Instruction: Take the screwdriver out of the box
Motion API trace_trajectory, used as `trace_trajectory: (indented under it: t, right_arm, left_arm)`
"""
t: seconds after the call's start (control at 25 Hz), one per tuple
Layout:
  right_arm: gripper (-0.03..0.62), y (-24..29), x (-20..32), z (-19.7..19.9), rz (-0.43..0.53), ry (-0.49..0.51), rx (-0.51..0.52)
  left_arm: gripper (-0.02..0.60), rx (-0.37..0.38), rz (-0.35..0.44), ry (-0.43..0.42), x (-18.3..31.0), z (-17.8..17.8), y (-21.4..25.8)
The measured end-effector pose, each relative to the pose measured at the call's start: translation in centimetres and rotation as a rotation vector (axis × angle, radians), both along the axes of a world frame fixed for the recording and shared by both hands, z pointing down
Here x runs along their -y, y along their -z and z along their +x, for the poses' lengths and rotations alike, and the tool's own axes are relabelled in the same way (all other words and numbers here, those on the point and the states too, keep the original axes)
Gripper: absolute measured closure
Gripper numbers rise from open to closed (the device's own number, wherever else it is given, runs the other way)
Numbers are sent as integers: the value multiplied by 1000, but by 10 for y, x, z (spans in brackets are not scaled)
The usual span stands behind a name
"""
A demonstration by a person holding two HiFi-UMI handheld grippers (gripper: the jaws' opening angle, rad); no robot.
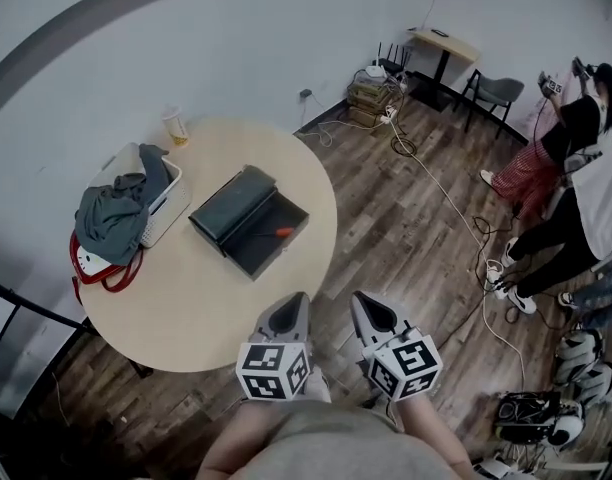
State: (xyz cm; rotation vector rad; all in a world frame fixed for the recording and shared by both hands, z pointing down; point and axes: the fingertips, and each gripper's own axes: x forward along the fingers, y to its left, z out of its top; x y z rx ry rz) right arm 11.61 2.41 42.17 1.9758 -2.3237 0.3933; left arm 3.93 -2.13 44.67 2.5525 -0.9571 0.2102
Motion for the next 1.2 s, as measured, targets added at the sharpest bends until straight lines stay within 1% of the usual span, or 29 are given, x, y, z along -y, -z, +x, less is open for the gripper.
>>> trace_trajectory:
  t: [0.12, 0.24, 0.48, 0.64, 0.92, 1.2]
  right_arm:
    - [592, 6, 38, 7, 5, 22, -14]
    - [592, 12, 75, 7, 9, 51, -27]
    - [592, 13, 142, -5, -1, 139, -53]
    - [592, -1, 178, -15, -23, 197, -81]
    - [592, -42, 233, -31, -120, 322, -127]
    - [590, -84, 271, -51, -249, 490, -225]
  left_arm:
    - [578, 1, -3, 18, 33, 6, 2]
    - [578, 2, -6, 42, 66, 5, 5]
    - [578, 10, -7, 105, 127, -7, 7]
    - [578, 8, -12, 161, 159, -21, 2]
    - [578, 16, -33, 259, 192, -54, -10]
    - [578, 29, -79, 365, 194, -80, -21]
